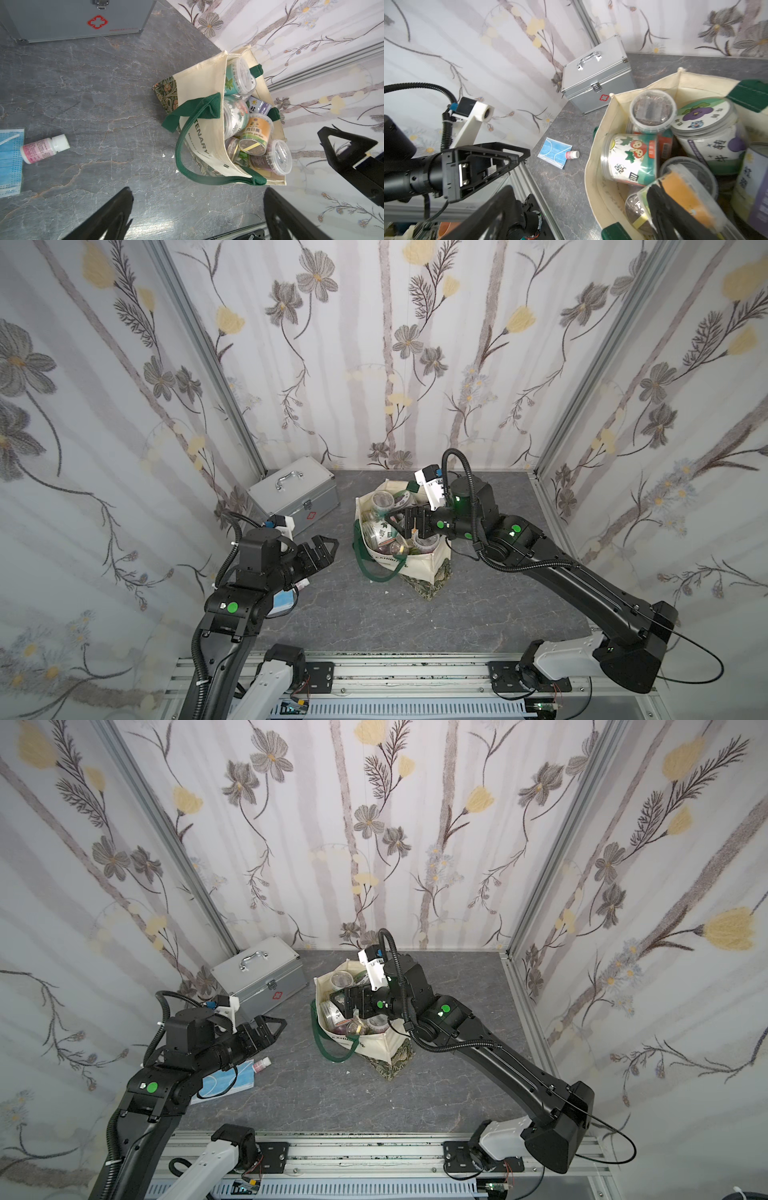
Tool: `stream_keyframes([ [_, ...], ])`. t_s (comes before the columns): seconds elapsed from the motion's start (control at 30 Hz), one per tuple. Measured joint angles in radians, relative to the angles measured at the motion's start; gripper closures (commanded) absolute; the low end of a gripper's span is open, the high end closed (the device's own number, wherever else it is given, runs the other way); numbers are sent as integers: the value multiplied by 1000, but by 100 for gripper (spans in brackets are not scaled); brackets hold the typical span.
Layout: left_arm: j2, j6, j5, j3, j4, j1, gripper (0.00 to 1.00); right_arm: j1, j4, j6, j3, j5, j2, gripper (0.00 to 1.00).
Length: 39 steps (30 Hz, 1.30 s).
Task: Take out the seed jars from the canvas bag
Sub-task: Adjust the canvas bag at the center of the board, then pick up the seed jar from the canvas bag.
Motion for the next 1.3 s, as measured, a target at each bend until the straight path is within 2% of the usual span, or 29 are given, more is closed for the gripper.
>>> stream_keyframes([
  [0.1, 65, 36, 16, 50, 2, 0, 0, -31, 9, 7, 0, 13, -1, 0],
  [0.27, 201, 97, 54, 100, 6, -3, 11, -48, 31, 13, 14, 11, 16, 1],
  [0.37, 258, 118, 68, 101, 5, -8, 17, -69, 44, 14, 50, 42, 58, 5],
  [0.47, 277, 121, 81, 75, 25, -13, 19, -66, 44, 9, 107, 48, 125, 8],
  [0.97, 264, 66, 164, -67, 151, -39, 17, -68, -155, -77, 551, 206, 543, 6],
  [1.3, 178, 23, 168, -187, 200, -42, 15, -66, -219, -84, 636, 179, 668, 10],
])
